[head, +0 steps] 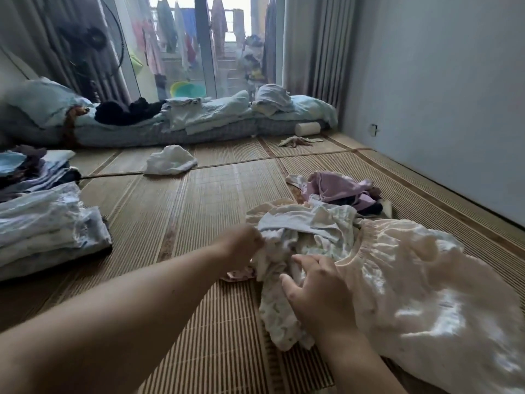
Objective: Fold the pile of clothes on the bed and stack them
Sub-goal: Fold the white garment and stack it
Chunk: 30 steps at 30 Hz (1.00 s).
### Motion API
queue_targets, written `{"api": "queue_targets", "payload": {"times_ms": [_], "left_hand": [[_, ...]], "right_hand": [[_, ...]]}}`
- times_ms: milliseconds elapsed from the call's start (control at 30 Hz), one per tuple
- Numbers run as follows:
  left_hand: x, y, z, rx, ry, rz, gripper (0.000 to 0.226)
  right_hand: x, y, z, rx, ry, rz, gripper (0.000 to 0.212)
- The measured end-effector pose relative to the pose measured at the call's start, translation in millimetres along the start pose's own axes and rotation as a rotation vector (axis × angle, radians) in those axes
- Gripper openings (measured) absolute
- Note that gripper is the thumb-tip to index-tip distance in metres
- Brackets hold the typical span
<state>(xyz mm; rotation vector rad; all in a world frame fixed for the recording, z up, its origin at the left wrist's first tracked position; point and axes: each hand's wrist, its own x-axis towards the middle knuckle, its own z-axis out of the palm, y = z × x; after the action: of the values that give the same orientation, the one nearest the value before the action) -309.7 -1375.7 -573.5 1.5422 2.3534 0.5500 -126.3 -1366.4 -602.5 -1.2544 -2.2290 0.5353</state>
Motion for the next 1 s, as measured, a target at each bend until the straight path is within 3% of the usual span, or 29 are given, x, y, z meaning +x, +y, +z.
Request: {"api": "queue_targets", "payload": {"times_ms": [100, 200, 300, 467, 533, 633, 700, 800, 900, 1000], "left_hand": [[-18.0, -2.9, -43.6, -0.235, -0.02, -0.044, 0.029], [-55.7, 0.0, -91.3, -0.632, -0.026, 0.017, 0.033], [-93.7, -1.1, -132.5, -0.734, -0.024, 0.117, 0.022], [-136.4, -15.8, -187.8, -0.797, 0.064, 0.125, 0.025], [-148.6, -32.9, -209.2, -0.813, 0.125, 0.076, 0.026], [-167.4, -64.5, -237.8, -0.847, 0.214, -0.012, 0.026], [-180.8, -81.5, -249.3, -0.887, 0.197, -0.045, 0.026], [-195.1, -87.0, -253.5, -0.939, 0.089, -0.011, 0.028], [-207.6, -84.9, -254.3, -0.947, 0.026, 0.05, 0.036], [-221.5, -91.3, -267.9, -1.031, 0.05, 0.115, 0.046]], "right_hand": [[-8.2, -12.6, -3.2, 0.03, 0.005, -0.017, 0.05], [-15.5, -26.5, -6.7, 0.09, 0.064, -0.031, 0.057], [-11.9, -41.6, -6.6, 0.065, 0.039, -0.027, 0.062], [-6.7, -75.6, 5.8, -0.079, -0.252, -0.016, 0.015], [-5.5, -84.0, 5.8, 0.096, -0.262, 0.035, 0.021], [-4.6, -104.9, -8.6, 0.58, -0.369, 0.016, 0.013], [-9.7, -132.6, -18.9, 0.747, -0.575, -0.071, 0.008], [-27.3, -183.2, -10.9, 0.745, -0.875, -0.183, 0.039], [-45.7, -221.4, 17.0, 0.496, -0.766, -0.293, 0.038], [-49.1, -230.1, 30.2, 0.375, -0.62, -0.303, 0.004]]}}
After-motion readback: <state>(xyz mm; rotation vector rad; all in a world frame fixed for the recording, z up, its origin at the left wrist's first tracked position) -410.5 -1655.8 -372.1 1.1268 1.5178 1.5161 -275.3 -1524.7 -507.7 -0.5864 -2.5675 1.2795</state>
